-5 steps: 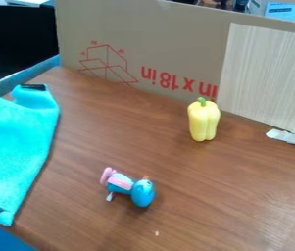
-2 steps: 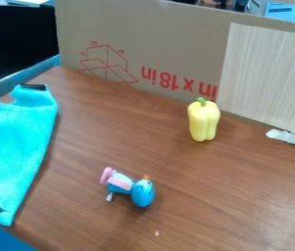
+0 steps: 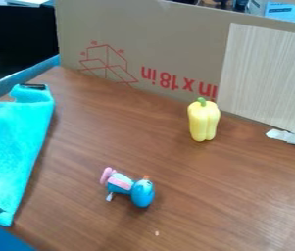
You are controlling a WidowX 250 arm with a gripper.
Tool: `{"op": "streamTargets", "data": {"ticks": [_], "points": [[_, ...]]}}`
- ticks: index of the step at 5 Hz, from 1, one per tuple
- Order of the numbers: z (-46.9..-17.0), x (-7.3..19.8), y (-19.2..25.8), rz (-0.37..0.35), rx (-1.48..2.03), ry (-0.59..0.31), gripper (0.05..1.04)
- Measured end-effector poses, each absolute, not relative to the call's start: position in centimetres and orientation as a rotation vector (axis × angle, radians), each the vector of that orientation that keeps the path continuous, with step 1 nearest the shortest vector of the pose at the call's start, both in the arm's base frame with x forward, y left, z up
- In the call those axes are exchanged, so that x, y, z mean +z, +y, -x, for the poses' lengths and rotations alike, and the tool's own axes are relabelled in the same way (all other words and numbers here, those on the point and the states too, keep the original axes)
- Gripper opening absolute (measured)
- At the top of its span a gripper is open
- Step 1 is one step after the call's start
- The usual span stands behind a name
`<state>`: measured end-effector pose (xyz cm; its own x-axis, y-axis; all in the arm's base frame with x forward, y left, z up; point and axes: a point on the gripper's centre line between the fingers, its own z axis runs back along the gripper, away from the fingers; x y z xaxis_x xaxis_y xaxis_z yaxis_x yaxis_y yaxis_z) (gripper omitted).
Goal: Unfold the fabric from left to right
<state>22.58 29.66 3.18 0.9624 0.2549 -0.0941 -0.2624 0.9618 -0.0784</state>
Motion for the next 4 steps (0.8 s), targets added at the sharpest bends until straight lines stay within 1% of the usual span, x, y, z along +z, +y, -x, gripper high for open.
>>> {"op": "streamTargets", "data": {"ticks": [1,2,3,4], "points": [[-22.3,4.3,29.9,0.144,0.262,0.074,0.087],[-22.6,5.5,29.5,0.209,0.257,0.054,0.052],[-22.9,8.5,29.3,0.180,0.275,-0.003,0.051],[-23.5,9.8,27.3,0.161,0.283,-0.011,0.051]]}}
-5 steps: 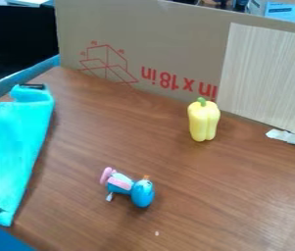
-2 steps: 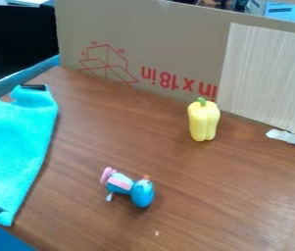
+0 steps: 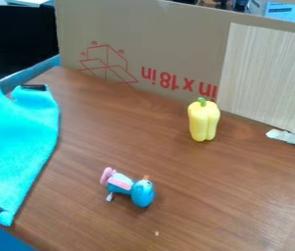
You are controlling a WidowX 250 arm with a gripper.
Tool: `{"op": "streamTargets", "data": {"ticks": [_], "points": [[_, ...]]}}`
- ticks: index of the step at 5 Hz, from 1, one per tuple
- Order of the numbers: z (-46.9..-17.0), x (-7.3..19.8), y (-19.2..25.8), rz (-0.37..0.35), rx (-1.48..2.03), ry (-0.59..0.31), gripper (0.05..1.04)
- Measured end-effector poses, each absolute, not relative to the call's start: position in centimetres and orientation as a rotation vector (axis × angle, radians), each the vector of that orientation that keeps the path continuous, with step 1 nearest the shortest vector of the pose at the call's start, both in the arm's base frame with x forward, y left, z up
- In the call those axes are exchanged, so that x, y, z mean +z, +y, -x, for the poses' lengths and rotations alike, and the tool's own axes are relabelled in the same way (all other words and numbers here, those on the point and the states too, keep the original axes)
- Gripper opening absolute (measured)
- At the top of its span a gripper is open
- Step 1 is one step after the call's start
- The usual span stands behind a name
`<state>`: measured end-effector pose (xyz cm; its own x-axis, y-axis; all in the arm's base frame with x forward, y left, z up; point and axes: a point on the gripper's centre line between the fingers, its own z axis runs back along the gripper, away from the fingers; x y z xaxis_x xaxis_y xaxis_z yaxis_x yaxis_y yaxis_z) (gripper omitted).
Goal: Unfold the fabric from left to right
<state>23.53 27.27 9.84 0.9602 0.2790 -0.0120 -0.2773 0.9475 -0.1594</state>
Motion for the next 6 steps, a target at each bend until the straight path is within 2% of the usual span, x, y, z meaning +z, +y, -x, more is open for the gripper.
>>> {"op": "streamTargets", "data": {"ticks": [1,3,4,6], "points": [[-24.9,11.5,24.1,0.128,0.301,-0.027,0.051],[-28.6,10.9,18.8,0.088,0.397,0.007,0.050],[-30.3,8.6,16.9,0.091,0.457,0.063,0.050],[-33.7,5.6,12.5,0.094,0.476,0.108,0.050]]}}
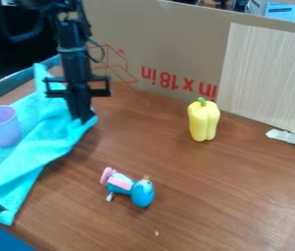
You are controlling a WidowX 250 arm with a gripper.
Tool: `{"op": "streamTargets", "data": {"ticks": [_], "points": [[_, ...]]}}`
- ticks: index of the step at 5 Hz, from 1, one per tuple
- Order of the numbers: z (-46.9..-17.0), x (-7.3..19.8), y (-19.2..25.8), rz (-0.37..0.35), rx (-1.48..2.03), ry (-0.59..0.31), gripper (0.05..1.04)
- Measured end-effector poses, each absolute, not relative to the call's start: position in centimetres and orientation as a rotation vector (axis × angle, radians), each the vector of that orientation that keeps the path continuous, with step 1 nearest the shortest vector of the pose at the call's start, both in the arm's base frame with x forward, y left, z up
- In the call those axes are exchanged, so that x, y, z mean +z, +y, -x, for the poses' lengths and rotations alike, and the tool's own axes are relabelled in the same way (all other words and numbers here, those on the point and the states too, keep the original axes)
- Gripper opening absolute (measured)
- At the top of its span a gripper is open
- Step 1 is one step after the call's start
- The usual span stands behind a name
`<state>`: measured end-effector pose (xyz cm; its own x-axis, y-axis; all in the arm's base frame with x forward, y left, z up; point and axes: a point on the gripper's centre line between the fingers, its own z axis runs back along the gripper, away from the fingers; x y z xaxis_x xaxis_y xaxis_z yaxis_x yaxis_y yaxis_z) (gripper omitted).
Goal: Unfold the fabric from left to right
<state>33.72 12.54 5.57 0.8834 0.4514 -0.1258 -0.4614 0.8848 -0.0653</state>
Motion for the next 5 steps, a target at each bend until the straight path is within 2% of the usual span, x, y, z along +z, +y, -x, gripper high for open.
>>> {"op": "streamTargets", "data": {"ticks": [2,3,5], "points": [[-36.3,5.4,7.4,0.126,0.478,0.087,0.050],[-37.5,5.8,6.5,0.128,0.499,0.047,0.050],[-38.9,3.2,5.0,0.104,0.523,0.066,0.050]]}}
